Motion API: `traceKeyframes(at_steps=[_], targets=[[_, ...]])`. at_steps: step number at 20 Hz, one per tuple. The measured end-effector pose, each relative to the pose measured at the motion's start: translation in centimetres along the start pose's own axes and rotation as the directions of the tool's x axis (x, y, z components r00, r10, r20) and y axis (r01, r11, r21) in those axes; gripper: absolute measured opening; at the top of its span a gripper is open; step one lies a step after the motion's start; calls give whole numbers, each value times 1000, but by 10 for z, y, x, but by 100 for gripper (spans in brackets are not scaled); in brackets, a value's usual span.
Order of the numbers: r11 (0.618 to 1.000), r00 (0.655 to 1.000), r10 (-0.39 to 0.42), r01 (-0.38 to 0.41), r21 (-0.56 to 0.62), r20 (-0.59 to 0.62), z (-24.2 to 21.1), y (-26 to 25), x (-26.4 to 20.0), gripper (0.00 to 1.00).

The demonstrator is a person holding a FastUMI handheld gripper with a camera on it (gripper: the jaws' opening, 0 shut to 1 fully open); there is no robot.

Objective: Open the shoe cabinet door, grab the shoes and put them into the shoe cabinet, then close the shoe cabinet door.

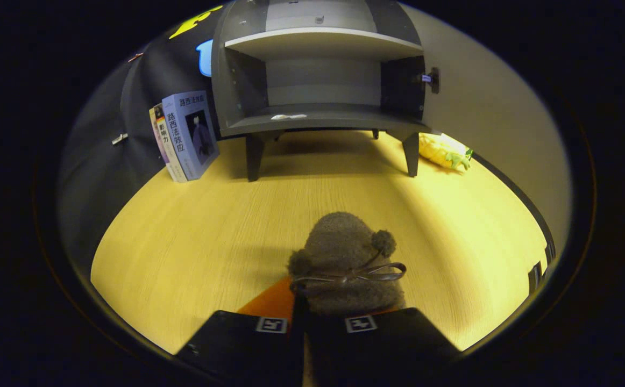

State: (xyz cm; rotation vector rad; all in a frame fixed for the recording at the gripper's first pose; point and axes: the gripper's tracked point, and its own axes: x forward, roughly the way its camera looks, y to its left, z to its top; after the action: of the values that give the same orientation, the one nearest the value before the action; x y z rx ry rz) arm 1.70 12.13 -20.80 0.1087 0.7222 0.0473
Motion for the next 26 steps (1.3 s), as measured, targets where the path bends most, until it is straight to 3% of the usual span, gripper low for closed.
traceKeyframes(at_steps=[1,2,7,13,19,26], targets=[[1000,1000,9,-9,15,-8,0,6,0,19],[1000,1000,12,-12,14,-3,2,8,-1,14],[999,999,44,-43,-21,33,37,7,-19,14],[994,995,89,-91,56,46,97,5,-72,13],[991,987,129,-131,20,94,176,11,-136,14],[989,982,143,-147,21,126,285,25,-173,14]])
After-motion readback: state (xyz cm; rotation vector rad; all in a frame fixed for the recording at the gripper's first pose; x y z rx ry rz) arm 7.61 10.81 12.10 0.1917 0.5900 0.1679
